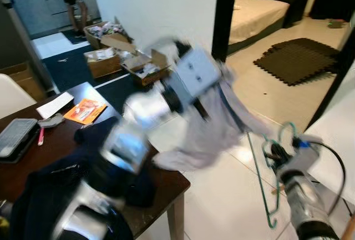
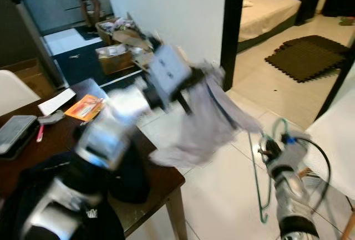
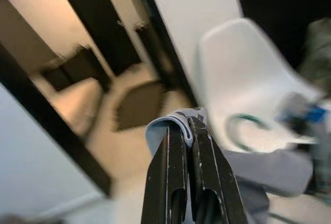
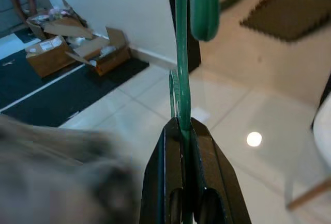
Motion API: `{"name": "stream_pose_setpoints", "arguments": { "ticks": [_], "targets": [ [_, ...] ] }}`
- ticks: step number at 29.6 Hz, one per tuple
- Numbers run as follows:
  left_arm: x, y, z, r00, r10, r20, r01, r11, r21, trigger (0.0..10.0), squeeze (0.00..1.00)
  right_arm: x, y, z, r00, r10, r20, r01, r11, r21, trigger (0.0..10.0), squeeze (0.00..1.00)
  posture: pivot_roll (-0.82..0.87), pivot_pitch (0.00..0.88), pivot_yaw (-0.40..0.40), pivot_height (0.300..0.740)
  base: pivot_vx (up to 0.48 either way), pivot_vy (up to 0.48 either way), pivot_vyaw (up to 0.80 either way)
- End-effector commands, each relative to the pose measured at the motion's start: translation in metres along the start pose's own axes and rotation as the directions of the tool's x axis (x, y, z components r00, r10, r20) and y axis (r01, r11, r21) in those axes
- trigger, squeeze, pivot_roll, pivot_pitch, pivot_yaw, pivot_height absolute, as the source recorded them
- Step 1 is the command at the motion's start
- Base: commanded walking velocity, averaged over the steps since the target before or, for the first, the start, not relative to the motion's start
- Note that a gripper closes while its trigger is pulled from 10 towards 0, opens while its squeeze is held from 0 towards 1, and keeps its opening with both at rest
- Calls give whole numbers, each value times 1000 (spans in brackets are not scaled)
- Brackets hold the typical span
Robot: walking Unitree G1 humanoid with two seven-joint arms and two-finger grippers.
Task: Hang hanger
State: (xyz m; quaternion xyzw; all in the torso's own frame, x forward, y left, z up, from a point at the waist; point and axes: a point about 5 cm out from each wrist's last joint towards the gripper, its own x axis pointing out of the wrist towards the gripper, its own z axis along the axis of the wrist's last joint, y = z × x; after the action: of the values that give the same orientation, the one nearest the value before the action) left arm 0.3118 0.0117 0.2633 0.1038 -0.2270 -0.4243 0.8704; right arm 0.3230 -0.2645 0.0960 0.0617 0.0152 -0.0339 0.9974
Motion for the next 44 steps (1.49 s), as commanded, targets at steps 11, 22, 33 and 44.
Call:
{"name": "stream_pose_setpoints", "arguments": {
  "ticks": [11,22,33,44],
  "targets": [
    [-85,35,-71,852,436,-291,-476,875,-84,10000,0,19,48,22,990,141,-4,-140,978,-156,10000,0,0,0,-11,740,0,0,-800],
    [-111,44,-65,796,532,-288,-559,829,-14,10000,0,23,61,22,986,159,-40,-164,973,-163,10000,0,25,0,-50,740,0,-134,-800],
    [-62,13,-42,946,290,-147,-309,941,-134,10000,0,20,62,28,991,136,-10,-136,978,-157,10000,0,-11,0,-3,740,0,-210,-800],
    [-51,3,-34,977,192,-95,-205,966,-157,10000,0,19,60,31,993,120,3,-118,980,-158,10000,0,-16,0,7,740,0,0,-800]
  ]
}}
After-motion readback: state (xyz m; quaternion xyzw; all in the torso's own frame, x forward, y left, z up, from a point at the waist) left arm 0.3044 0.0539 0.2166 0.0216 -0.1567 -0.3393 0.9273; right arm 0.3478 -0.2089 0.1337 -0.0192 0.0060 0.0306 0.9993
